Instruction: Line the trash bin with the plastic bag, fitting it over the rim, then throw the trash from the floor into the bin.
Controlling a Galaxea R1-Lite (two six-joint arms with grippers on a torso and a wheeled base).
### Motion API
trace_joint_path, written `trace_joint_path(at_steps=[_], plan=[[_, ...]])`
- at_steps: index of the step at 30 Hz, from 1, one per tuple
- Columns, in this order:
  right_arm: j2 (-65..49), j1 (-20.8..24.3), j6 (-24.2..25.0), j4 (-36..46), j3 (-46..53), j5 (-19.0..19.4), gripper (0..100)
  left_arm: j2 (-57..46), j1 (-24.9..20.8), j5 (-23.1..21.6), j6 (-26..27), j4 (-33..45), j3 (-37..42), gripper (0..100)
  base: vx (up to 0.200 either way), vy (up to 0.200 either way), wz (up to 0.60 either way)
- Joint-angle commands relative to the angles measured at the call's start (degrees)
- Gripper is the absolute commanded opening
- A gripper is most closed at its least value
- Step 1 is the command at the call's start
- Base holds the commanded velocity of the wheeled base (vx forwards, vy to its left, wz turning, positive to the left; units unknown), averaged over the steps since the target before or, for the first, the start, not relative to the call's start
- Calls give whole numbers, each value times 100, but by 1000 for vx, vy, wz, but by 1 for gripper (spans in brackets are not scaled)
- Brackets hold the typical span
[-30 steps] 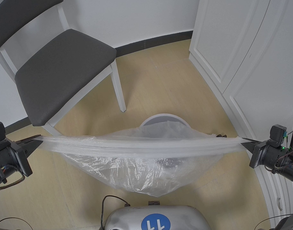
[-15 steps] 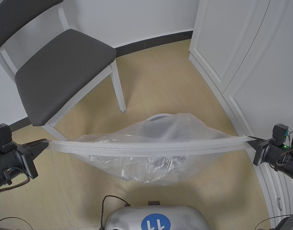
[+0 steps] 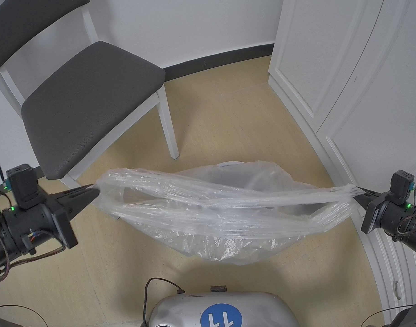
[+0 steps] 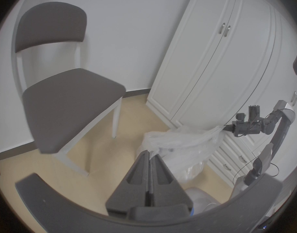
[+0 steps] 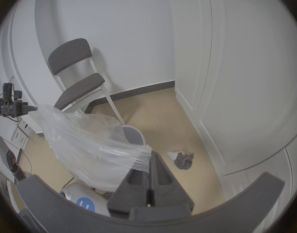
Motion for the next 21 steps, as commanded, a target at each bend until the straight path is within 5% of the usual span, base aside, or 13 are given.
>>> trace_joint_path(at_steps=[1,12,21], plan=[[407,211,131,-467,-6,84,0,1365,-372,-461,-28,-1013,-117,0,0,0,0],[978,800,1502,-1152,-129,427,0,2121,-1638,-786,-740,-1831,-504,0,0,0,0],[1681,914,1792,-1917,-85,435,0,2982,-1664,-769,-1171,-2499,-802,0,0,0,0]])
